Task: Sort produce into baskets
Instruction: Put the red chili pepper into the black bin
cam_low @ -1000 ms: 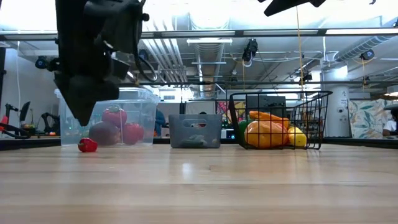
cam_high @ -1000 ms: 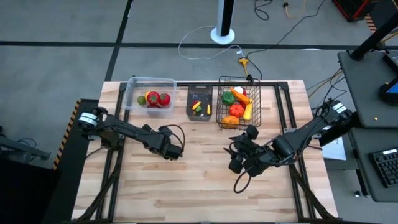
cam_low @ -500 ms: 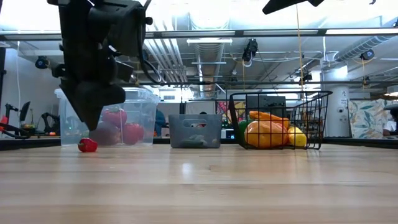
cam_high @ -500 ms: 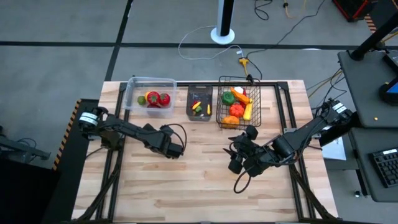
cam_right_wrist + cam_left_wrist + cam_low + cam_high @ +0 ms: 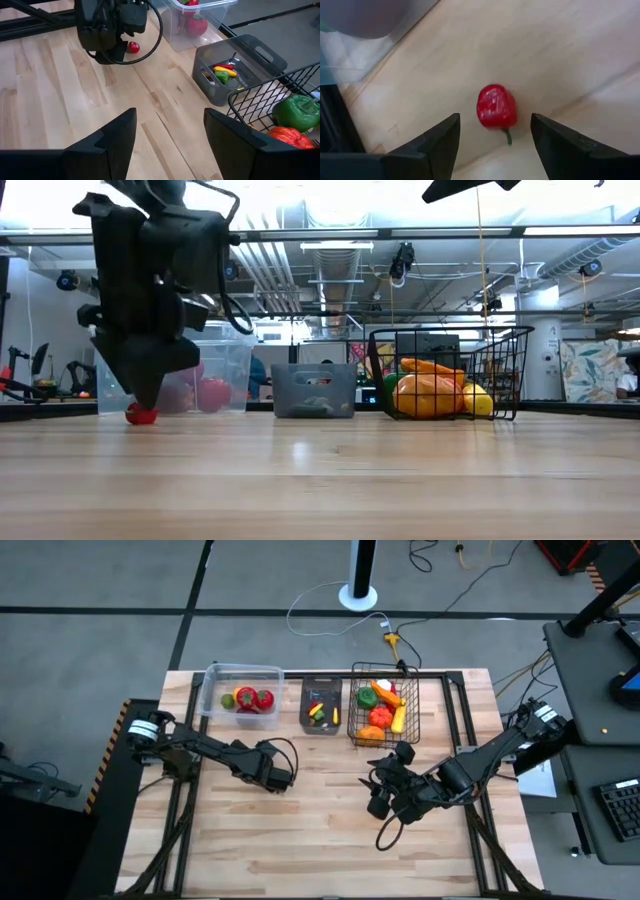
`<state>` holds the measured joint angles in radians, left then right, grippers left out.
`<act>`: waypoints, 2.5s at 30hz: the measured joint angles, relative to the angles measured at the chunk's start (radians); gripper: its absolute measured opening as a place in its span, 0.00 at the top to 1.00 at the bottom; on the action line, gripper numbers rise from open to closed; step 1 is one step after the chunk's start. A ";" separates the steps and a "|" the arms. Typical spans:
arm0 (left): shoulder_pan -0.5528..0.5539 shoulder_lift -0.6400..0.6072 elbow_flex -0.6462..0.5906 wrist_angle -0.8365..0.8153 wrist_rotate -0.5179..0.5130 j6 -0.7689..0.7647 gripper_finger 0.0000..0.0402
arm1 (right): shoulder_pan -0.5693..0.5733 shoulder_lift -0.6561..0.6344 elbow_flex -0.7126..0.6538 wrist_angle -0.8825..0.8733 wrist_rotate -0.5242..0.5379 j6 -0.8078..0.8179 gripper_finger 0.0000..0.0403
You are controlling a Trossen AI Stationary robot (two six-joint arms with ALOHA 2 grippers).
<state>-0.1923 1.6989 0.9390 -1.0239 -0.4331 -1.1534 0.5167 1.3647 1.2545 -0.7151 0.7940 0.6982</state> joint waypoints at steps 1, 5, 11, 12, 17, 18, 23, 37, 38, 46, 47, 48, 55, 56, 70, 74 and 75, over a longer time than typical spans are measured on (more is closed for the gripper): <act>0.004 0.000 -0.008 0.014 -0.002 0.004 0.44 | 0.000 0.000 0.000 0.000 0.000 0.000 0.44; 0.021 0.000 -0.037 0.056 -0.011 0.023 0.45 | 0.000 0.000 0.000 0.000 0.000 0.000 0.44; 0.031 0.000 -0.052 0.109 -0.029 0.045 0.48 | 0.000 0.000 0.000 0.002 0.000 0.000 0.44; 0.031 0.000 -0.052 0.109 -0.029 0.044 0.49 | 0.000 0.000 0.000 0.002 0.000 0.001 0.44; 0.031 0.000 -0.052 0.109 -0.021 0.029 0.54 | 0.000 0.000 0.000 0.002 0.000 0.001 0.44; 0.031 0.000 -0.052 0.109 -0.018 0.022 0.55 | 0.000 0.000 0.000 0.003 0.000 0.001 0.44; 0.031 0.000 -0.066 0.119 -0.003 0.011 0.60 | 0.000 0.000 0.000 0.003 0.000 0.001 0.44; 0.020 0.000 -0.091 0.135 0.002 0.008 0.77 | 0.000 0.000 0.000 0.003 0.000 0.001 0.44; 0.019 0.000 -0.085 0.135 0.004 0.017 0.80 | 0.000 0.000 0.000 0.003 0.000 0.001 0.44; -0.053 -0.002 -0.009 0.132 0.035 0.082 0.87 | 0.000 0.000 0.000 0.003 0.000 -0.001 0.44; -0.072 -0.004 0.012 0.132 0.035 0.108 0.87 | 0.000 0.000 0.000 0.003 0.000 -0.002 0.44; -0.089 -0.004 0.034 0.132 0.035 0.141 0.87 | 0.000 0.000 0.000 0.003 0.000 -0.002 0.44; -0.176 -0.009 0.195 0.248 0.030 0.573 0.87 | 0.000 0.000 -0.005 0.003 0.003 -0.018 0.44; -0.179 -0.011 0.210 0.294 0.029 0.661 0.87 | 0.000 0.000 -0.007 0.003 0.006 -0.019 0.44; 0.180 -0.031 0.311 0.587 0.019 1.172 0.88 | 0.005 0.000 -0.028 -0.007 0.011 -0.018 0.44; 0.301 -0.021 0.311 0.631 0.020 1.177 0.87 | 0.005 0.000 -0.028 -0.008 0.011 -0.020 0.44; 0.324 -0.018 0.310 0.628 0.020 1.176 0.87 | 0.005 0.000 -0.028 -0.009 0.011 -0.024 0.44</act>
<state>0.1315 1.6805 1.2490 -0.3960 -0.4133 0.0230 0.5213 1.3647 1.2266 -0.7242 0.8047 0.6744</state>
